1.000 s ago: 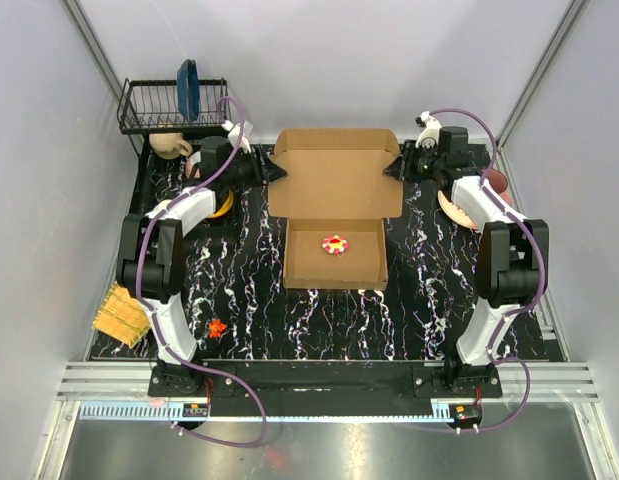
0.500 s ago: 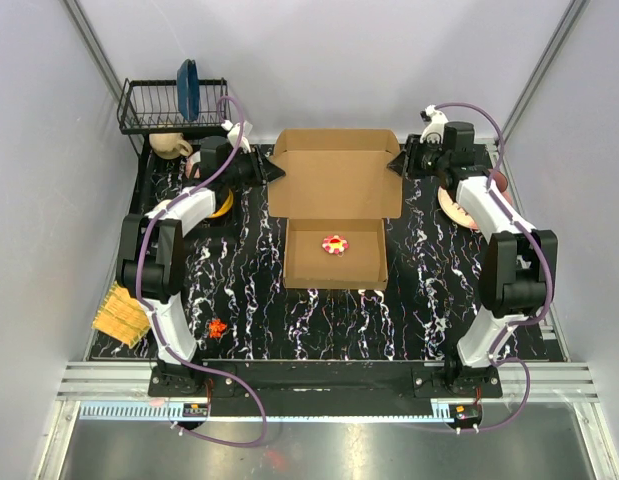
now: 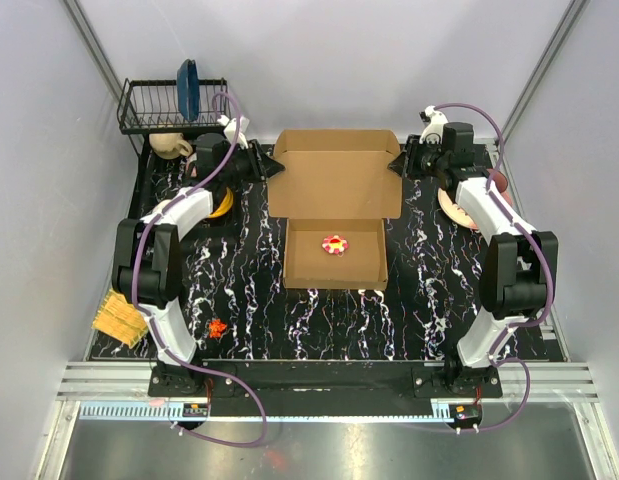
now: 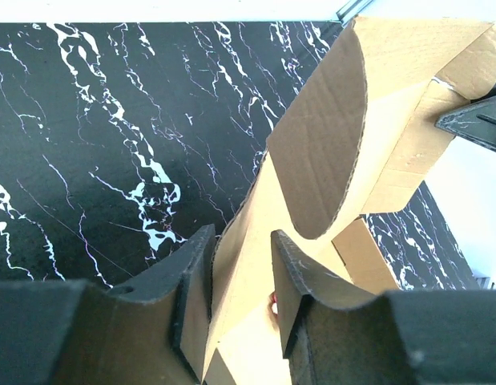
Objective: Fold the paper box
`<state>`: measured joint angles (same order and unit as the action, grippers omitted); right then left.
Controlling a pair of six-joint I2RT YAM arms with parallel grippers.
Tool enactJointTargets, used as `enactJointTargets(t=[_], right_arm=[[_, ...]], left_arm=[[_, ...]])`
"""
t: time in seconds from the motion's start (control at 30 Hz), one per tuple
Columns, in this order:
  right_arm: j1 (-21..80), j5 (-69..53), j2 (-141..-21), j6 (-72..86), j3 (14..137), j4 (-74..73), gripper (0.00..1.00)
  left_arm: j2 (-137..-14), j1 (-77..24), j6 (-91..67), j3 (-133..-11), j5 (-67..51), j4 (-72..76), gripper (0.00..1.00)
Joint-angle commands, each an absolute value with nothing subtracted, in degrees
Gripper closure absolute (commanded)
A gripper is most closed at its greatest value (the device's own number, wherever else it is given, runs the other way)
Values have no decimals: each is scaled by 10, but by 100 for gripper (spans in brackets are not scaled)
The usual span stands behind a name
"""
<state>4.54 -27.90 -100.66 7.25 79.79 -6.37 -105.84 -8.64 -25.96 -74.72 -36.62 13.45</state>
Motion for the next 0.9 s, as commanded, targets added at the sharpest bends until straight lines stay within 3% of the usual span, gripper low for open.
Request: enactJointTargets(t=[0.0, 0.1, 0.2, 0.23, 0.3, 0.6, 0.87], right_arm=[[54, -271, -991, 61, 796, -58, 69], [56, -268, -993, 60, 796, -59, 76], [58, -263, -990, 59, 794, -59, 85], [59, -258, -988, 60, 794, -58, 87], [62, -249, -977, 61, 788, -59, 89], [101, -136, -890, 105, 663, 28, 100], [175, -5, -801, 144, 536, 118, 100]], left_arm=[[-1031, -84, -258, -759, -361, 161, 66], [-1034, -84, -256, -758, -364, 160, 71], [-1033, -84, -257, -750, -365, 164, 84], [-1030, -84, -259, -744, -364, 169, 94], [-1019, -84, -263, -729, -361, 185, 100], [-944, -119, -276, -619, -271, 298, 100], [-868, -160, -293, -483, -121, 454, 100]])
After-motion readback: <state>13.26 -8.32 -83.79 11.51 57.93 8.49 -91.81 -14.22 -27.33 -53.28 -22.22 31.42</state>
